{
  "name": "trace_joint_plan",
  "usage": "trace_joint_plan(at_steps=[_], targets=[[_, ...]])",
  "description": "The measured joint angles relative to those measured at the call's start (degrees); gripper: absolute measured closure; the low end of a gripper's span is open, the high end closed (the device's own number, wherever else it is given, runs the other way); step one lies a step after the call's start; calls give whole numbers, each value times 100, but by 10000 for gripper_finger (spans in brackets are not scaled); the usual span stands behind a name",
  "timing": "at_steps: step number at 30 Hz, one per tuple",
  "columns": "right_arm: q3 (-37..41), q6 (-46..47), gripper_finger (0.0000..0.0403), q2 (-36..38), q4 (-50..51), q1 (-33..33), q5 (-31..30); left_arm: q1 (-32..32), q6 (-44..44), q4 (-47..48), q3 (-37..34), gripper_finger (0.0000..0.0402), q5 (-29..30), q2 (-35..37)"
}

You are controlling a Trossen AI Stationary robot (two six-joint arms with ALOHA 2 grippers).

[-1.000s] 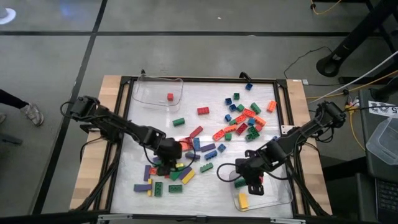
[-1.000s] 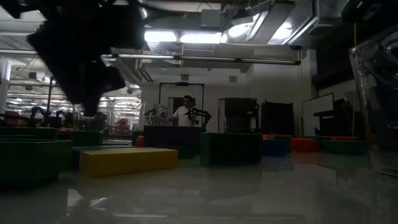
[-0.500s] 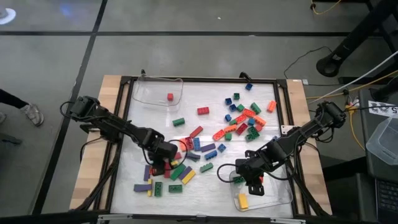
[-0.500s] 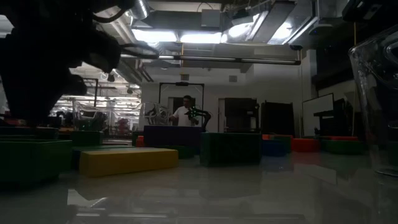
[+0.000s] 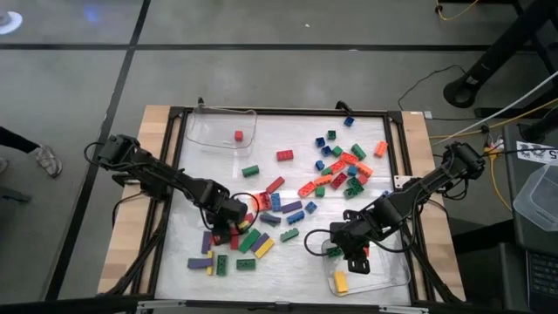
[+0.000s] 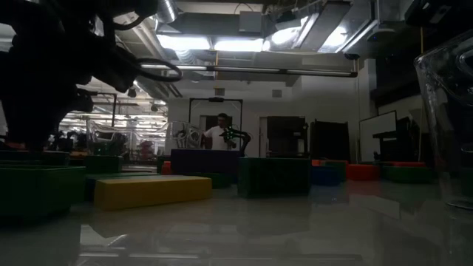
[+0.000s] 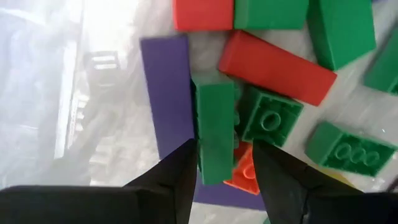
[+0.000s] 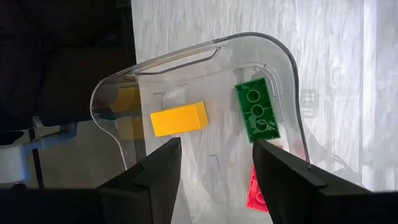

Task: Sort blocks by size
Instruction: Put the rectangular green game piece into the bottom transparent bin

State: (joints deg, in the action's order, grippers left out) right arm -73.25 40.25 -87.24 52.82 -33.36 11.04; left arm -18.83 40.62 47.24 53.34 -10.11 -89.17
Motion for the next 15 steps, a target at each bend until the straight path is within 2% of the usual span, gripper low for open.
trace_joint_plan(at_steps=[3,15], targets=[[0,-1,204,0,0,0,-8,0,-7,-19,0,260,184,0],[0,-7,204,0,1,0,-11,0,-7,-722,-332,260,268,-9]])
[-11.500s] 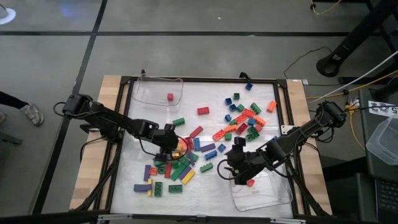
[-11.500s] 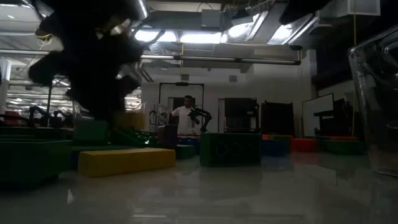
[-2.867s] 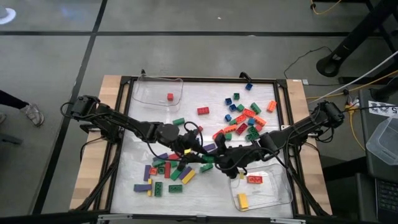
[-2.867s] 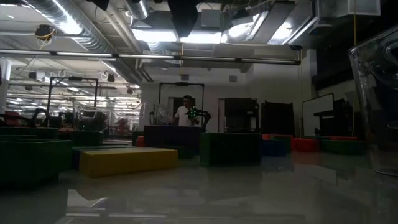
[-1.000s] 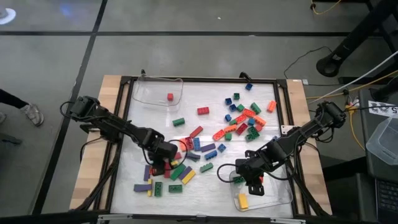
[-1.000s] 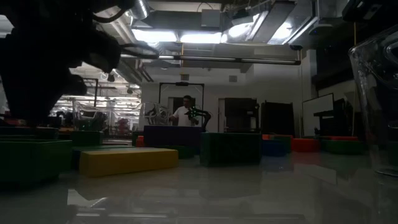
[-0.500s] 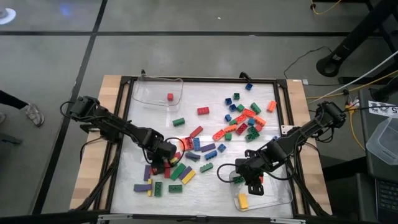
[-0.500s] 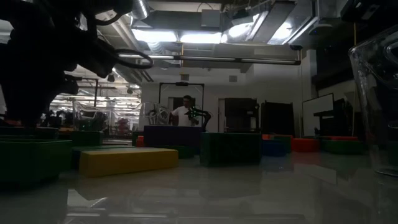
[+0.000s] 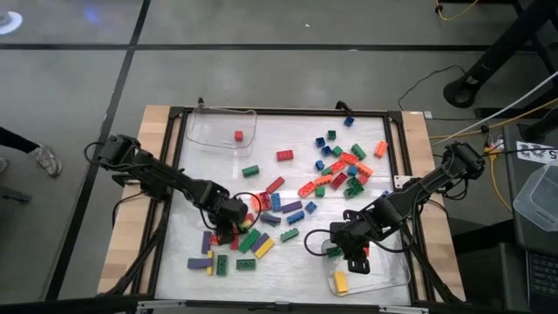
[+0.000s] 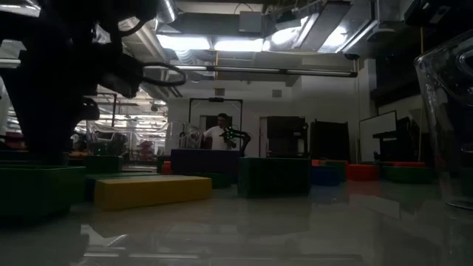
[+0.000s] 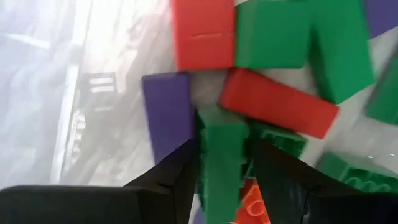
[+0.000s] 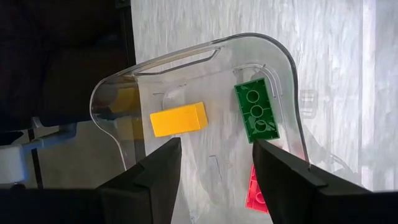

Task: Sort blocks by size
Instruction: Put the rectangular green game piece into the bottom transparent bin

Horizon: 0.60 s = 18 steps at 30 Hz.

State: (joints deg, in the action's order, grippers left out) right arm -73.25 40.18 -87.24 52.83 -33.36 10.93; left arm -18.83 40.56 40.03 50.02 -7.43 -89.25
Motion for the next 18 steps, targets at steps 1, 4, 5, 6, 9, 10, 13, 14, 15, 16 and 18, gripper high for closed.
trace_joint_plan(at_steps=[1,4,5,6,9,10,13,14,15,16,18], targets=[[0,-1,204,0,-1,0,-1,0,-1,-2,-17,260,42,0],[0,-1,204,0,-1,0,-1,0,-3,-32,-55,260,163,0],[0,-1,204,0,-1,0,-4,0,-2,-39,-81,260,208,0],[0,-1,204,0,-1,0,-7,0,-2,-29,-96,260,232,0],[0,-6,204,0,-4,0,-229,2,-3,-72,-155,263,254,6],[0,-14,204,0,-4,-1,-340,4,-4,-66,-165,267,252,10],[0,-156,204,0,-4,-2,-609,2,-3,-85,-167,290,250,11],[0,-201,204,0,-9,-2,-683,3,-3,-107,-172,300,252,7],[0,-280,204,0,-18,-2,-755,4,-4,-135,-174,312,250,4],[0,-333,204,0,-35,-2,-840,4,-4,-175,-177,323,249,5],[-1,-507,204,0,-61,-2,-1045,10,-2,-415,-179,338,254,4]])
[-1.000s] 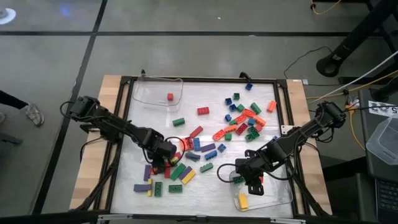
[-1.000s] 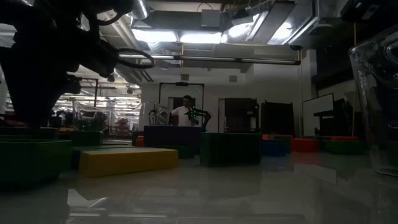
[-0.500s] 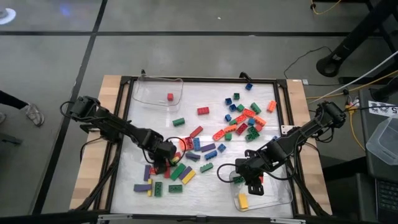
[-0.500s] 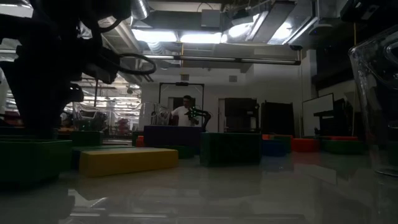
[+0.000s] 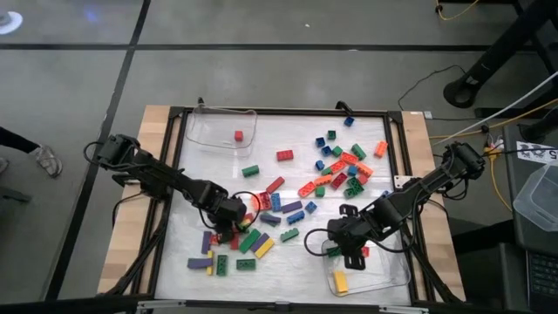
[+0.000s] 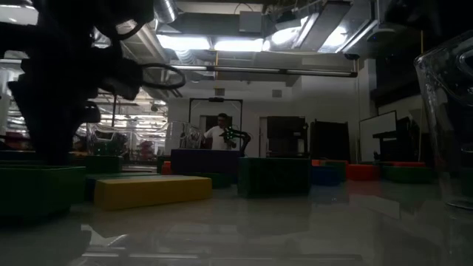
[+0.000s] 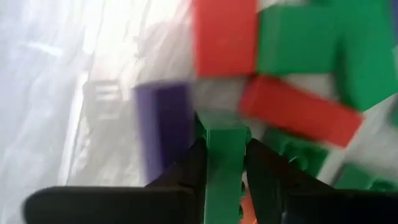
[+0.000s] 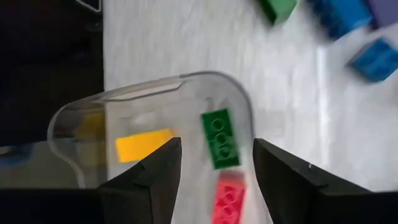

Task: Sort blocks by size
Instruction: Put the rectangular green game piece into the bottom transparent bin

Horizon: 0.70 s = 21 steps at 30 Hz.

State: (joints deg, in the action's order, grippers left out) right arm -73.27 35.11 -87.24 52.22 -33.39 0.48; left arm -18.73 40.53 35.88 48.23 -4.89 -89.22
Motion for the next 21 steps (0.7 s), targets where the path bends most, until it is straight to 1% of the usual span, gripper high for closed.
trace_joint_plan(at_steps=[2,6,9,12,15,21], targets=[[1,-243,204,0,-44,0,-300,22,0,-232,1,338,12,-3],[1,-572,204,0,-324,2,-1091,128,-83,-505,183,339,61,-4],[1,-777,204,0,-583,2,-1677,241,-317,-740,386,339,61,-4],[1,-868,204,0,-858,2,-2128,376,-579,-1248,550,335,53,-4],[1,-931,204,0,-1046,2,-2422,503,-991,-1848,699,333,40,-4],[1,-1296,204,-2,-1338,18,-2600,708,-1944,-2981,939,337,32,-2]])
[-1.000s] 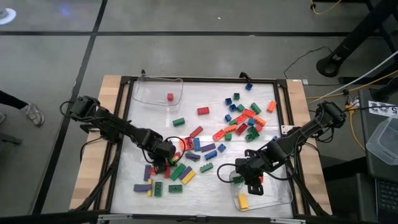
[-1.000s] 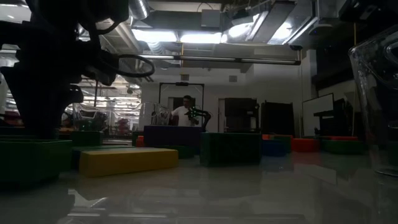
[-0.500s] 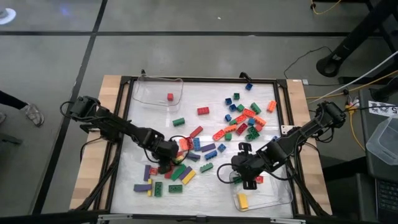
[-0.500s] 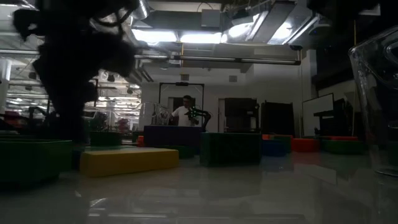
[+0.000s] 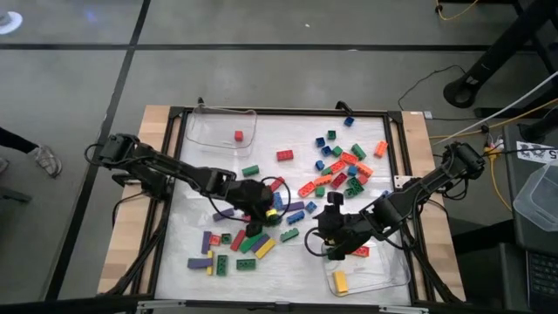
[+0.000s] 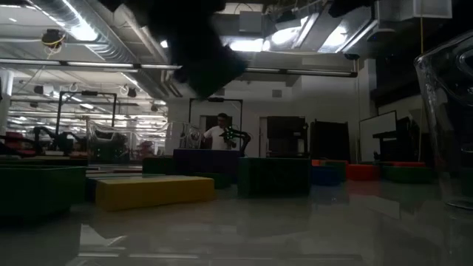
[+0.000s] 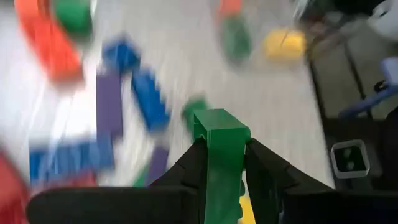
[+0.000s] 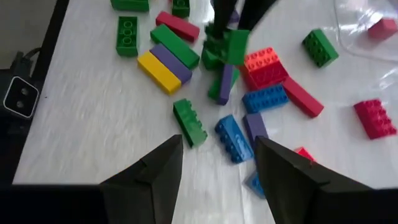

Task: Sort blocks by size
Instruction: Put the rectangular green game piece into the bottom transparent bin

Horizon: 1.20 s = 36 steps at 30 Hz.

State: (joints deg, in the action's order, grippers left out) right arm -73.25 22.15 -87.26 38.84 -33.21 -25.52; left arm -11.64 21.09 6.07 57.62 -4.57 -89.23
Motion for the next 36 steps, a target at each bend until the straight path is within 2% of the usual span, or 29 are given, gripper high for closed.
trace_joint_plan(at_steps=[11,14,21,30,33,36], targets=[[0,-325,204,0,-529,475,-16,28,-941,-1050,27,334,-8,0],[0,-506,204,0,-649,696,230,7,-1117,-1240,27,330,-8,0],[0,-897,204,0,-1102,1101,1223,-4,-1539,-1550,31,331,74,2],[0,-1073,204,0,-1251,1237,1289,0,-1801,-1877,33,327,130,7],[0,-1088,214,0,-1254,1228,1289,0,-1946,-1934,33,328,133,7],[0,-1090,245,0,-1254,1227,1289,0,-2005,-1928,33,324,139,7]])
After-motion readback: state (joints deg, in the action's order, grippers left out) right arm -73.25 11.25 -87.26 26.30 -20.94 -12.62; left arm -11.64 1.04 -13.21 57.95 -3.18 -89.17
